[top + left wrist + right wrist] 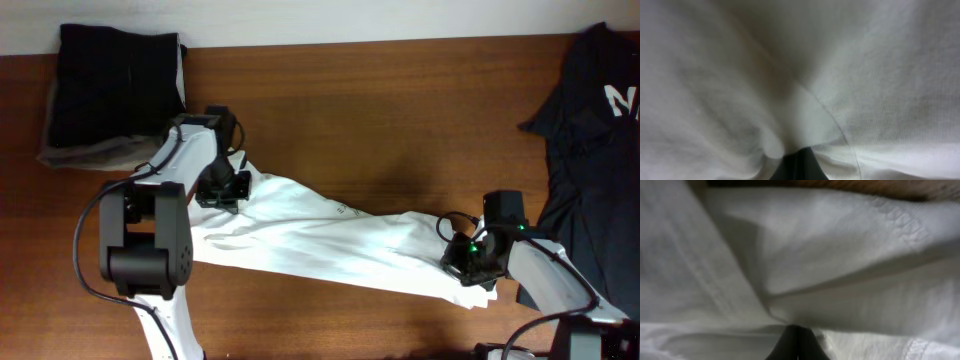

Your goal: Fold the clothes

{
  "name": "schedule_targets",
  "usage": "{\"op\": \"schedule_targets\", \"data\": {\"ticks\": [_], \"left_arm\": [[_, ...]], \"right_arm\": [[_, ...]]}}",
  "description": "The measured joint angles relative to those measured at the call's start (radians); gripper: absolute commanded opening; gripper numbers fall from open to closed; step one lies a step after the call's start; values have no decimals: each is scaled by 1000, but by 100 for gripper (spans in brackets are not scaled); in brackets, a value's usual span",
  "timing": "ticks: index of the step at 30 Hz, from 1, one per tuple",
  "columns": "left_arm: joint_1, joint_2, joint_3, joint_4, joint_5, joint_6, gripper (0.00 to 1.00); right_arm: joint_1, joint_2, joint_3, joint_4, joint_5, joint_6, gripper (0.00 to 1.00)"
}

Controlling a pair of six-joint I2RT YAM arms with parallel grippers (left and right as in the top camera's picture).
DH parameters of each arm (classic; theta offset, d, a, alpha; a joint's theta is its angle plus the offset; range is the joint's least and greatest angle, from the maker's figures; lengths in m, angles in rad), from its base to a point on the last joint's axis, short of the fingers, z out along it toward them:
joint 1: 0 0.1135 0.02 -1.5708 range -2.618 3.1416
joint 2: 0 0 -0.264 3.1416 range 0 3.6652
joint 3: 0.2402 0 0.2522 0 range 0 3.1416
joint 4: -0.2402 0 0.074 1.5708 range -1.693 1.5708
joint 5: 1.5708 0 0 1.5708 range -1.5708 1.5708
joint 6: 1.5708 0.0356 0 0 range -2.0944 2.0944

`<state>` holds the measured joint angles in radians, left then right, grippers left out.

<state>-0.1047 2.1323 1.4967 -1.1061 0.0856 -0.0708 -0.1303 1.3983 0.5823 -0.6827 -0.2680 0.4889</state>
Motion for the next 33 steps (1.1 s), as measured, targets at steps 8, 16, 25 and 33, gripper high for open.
{"op": "schedule_targets", "data": {"ticks": [8,16,25,33], "left_arm": [[118,3,4,37,54,-26,0],[200,3,11,107,79,-138,1],[314,10,39,45,53,-163,1],[314,-122,39,41,32,-173,1]], "right_arm": [[-52,223,150,28,-155,5,4],[-87,322,430,-68,84,-48,4],[-42,329,752,-382,77,-205,4],[288,360,677,-280,-19,-210,4]]}}
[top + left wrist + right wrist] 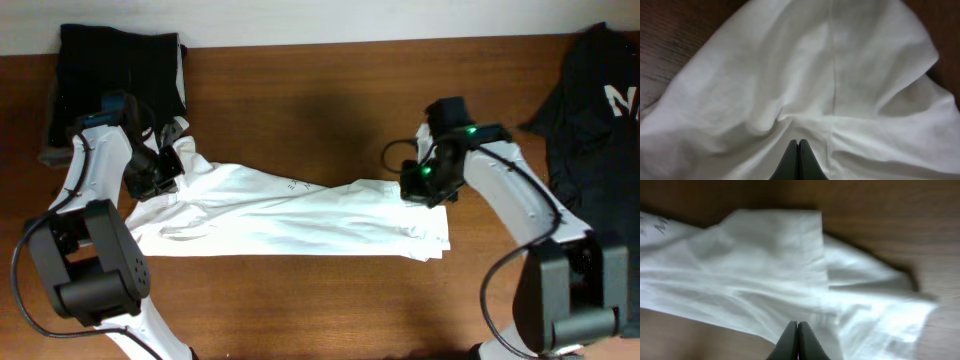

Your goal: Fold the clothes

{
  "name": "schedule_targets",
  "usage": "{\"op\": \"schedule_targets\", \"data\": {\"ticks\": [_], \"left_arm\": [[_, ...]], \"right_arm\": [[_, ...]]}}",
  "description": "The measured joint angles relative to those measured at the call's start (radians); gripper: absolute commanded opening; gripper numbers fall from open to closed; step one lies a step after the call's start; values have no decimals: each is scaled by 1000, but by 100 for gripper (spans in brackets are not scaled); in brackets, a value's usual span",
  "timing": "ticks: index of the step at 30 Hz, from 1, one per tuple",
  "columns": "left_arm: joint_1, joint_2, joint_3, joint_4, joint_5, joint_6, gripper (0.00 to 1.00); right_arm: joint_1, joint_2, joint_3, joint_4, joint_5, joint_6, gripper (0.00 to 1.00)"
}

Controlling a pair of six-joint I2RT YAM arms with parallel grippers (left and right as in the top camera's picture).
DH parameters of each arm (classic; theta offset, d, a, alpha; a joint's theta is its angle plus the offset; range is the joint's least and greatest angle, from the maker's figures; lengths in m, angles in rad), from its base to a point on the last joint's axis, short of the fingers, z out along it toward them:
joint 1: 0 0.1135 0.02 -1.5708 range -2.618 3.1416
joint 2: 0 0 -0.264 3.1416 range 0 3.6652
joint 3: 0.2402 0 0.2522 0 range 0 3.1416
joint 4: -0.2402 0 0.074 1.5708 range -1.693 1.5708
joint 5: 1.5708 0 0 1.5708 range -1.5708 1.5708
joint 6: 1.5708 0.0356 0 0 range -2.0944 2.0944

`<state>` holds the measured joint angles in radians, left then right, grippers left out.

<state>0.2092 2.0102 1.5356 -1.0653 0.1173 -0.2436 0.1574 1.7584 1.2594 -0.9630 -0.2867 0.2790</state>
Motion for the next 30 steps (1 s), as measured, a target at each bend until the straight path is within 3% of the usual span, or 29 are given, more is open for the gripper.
{"op": "schedule_targets", "data": {"ticks": [7,11,14,18,20,21,23,24,27,30], "left_arm": [[0,0,0,-7,-2,19,1],[0,0,-35,0,-2,39,2],[0,0,-48,2,-2,42,10],[0,0,-48,8,-2,45,10],[0,0,-48,8,-2,45,1],[0,0,-48,8,-2,46,1],[0,0,-48,8,-2,48,1],[0,0,-48,10,-2,48,1],[0,-13,-51,20,-2,57,13],[0,-92,-53,34,-2,77,27]], "right_arm": [[3,169,-87,14,0,40,4],[-18,174,-87,48,0,45,4],[-61,176,-84,98,-8,42,4],[-150,184,-64,166,-5,32,4],[-204,198,-34,155,17,24,4],[-223,209,-9,115,38,13,4],[-243,225,49,12,69,-17,13],[-245,225,78,-31,74,-33,25],[-244,195,198,-131,80,-48,96],[-264,63,296,-217,122,-58,99]]}}
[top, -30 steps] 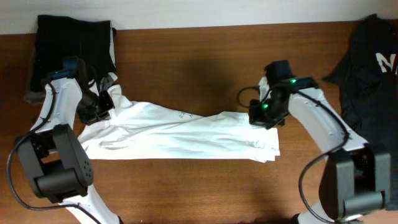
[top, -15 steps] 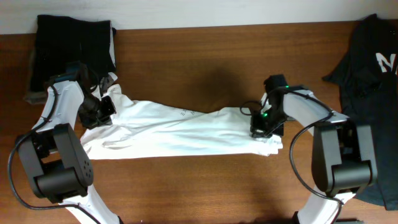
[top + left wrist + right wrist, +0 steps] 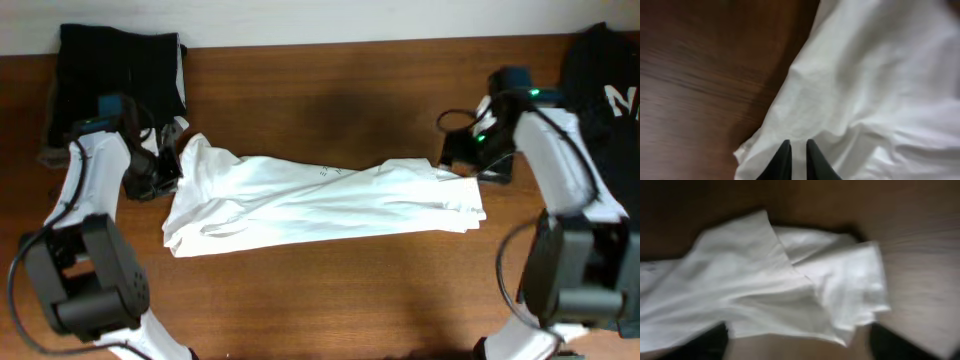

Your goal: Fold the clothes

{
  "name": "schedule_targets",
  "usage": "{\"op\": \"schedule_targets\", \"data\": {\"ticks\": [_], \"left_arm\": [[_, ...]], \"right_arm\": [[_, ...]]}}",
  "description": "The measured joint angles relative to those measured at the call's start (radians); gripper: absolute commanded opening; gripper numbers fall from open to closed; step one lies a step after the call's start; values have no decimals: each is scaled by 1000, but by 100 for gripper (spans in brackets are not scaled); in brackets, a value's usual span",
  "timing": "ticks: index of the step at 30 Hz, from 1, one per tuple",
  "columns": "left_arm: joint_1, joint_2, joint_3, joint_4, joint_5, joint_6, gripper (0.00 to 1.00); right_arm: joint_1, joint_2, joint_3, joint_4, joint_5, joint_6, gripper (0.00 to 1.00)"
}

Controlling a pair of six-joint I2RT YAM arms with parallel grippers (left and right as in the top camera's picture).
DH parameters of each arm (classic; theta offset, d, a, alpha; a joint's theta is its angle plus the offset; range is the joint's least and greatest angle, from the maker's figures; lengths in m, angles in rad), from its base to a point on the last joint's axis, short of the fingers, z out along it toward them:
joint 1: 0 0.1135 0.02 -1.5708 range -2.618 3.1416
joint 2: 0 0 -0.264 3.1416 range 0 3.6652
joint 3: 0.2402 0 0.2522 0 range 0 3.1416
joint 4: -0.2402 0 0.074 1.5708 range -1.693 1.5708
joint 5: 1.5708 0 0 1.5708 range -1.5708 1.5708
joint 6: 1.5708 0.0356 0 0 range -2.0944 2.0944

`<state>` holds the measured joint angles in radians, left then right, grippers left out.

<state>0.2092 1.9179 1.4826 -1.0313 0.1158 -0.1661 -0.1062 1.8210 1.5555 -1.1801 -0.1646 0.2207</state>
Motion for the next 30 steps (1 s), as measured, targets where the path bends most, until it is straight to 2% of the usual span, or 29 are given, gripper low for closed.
{"op": "schedule_targets", "data": {"ticks": [2,5,9,12,23,26,30], "left_arm": [[0,-58,0,1,0,9,39],[0,-70,0,4,0,13,49],[0,-70,0,8,0,13,52],[0,-70,0,8,0,13,62],[0,-70,0,8,0,16,66],[0,-70,0,8,0,16,70],[0,-70,0,8,0,16,70]], "right_arm": [[-84,-76,19,-16,33,-39,99],[-206,-66,-5,-13,-17,-183,99],[-289,25,-93,34,-173,-358,99],[-291,81,-119,68,-261,-430,99],[-326,251,-134,108,-328,-487,99],[-326,268,-132,103,-357,-486,99],[-258,273,-134,75,-369,-487,99]]}}
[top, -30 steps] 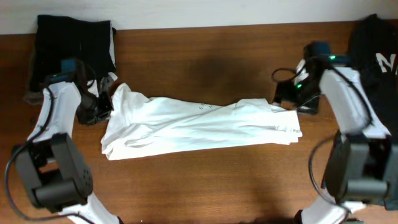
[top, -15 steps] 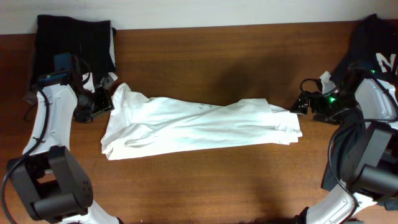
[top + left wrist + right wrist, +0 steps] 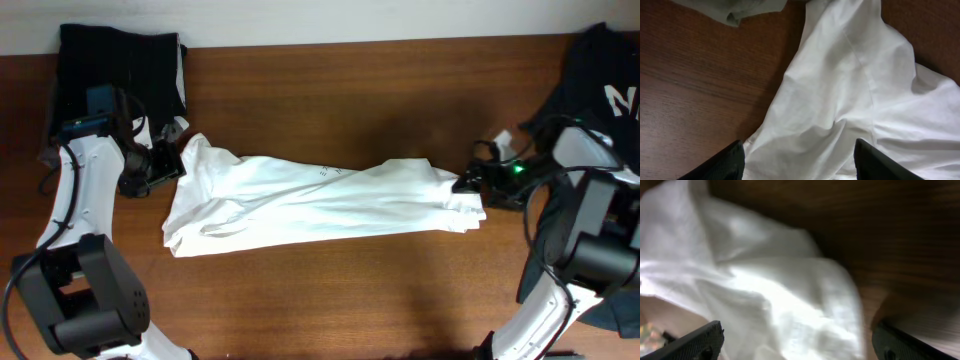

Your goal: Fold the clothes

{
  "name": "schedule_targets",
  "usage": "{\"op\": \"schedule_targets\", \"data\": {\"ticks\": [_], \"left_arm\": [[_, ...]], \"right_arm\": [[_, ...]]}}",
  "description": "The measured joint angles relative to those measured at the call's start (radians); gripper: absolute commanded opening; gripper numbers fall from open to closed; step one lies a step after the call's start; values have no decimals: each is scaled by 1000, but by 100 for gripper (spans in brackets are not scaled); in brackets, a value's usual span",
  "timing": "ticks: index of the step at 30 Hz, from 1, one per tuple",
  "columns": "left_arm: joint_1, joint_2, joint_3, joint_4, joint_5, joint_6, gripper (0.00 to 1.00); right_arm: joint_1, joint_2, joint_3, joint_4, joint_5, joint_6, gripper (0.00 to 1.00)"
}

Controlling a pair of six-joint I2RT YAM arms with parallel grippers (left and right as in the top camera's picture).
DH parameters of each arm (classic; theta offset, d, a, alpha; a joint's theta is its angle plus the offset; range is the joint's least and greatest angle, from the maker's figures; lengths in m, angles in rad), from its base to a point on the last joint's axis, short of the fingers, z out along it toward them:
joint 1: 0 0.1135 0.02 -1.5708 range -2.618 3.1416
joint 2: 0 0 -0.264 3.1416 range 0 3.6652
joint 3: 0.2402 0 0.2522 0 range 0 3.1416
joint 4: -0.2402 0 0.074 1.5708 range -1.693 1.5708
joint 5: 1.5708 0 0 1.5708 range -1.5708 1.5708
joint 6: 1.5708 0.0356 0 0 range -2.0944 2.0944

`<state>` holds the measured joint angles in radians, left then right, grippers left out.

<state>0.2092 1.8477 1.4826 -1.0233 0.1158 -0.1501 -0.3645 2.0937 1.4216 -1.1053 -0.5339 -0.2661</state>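
A white garment [image 3: 320,200] lies stretched in a rumpled band across the middle of the wooden table [image 3: 330,90]. My left gripper [image 3: 165,160] stands open at its left end, fingers wide apart over the white cloth [image 3: 840,100] with nothing gripped. My right gripper [image 3: 470,185] is open at the garment's right end, low over the bunched white cloth [image 3: 780,295], its fingers [image 3: 700,342] spread to either side.
A folded black garment [image 3: 115,80] on a grey one sits at the back left corner. A dark navy garment [image 3: 595,120] with white lettering is heaped at the right edge. Bare wood lies in front of and behind the white garment.
Both grippers have opened wide. The right gripper has dropped down from the back right to the garment's right end. The garment lies as it did.
Both grippers were shut on the white garment's ends, held low toward the front. Then the garment was further back and stretched out. Then it lay in a band, the left jaws slightly parted and the right released. Now both stand open at its ends.
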Motion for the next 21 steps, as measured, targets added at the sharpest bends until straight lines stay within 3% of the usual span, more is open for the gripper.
{"op": "schedule_targets", "data": {"ticks": [2,4,6,7,8,10,16,21], "left_arm": [[0,0,0,0,0,0,70],[0,0,0,0,0,0,70],[0,0,0,0,0,0,70],[0,0,0,0,0,0,70],[0,0,0,0,0,0,70],[0,0,0,0,0,0,70],[0,0,0,0,0,0,70],[0,0,0,0,0,0,70]], "right_arm": [[43,0,-11,-2,-8,0,100],[97,-8,-32,5,-27,2,94],[129,-19,-57,24,-38,11,64],[140,-21,-66,42,-35,33,36],[144,-18,-74,52,-35,40,18],[147,-4,-88,66,-26,61,4],[152,16,-82,46,3,163,4],[166,-17,-44,-7,202,283,4]]}}
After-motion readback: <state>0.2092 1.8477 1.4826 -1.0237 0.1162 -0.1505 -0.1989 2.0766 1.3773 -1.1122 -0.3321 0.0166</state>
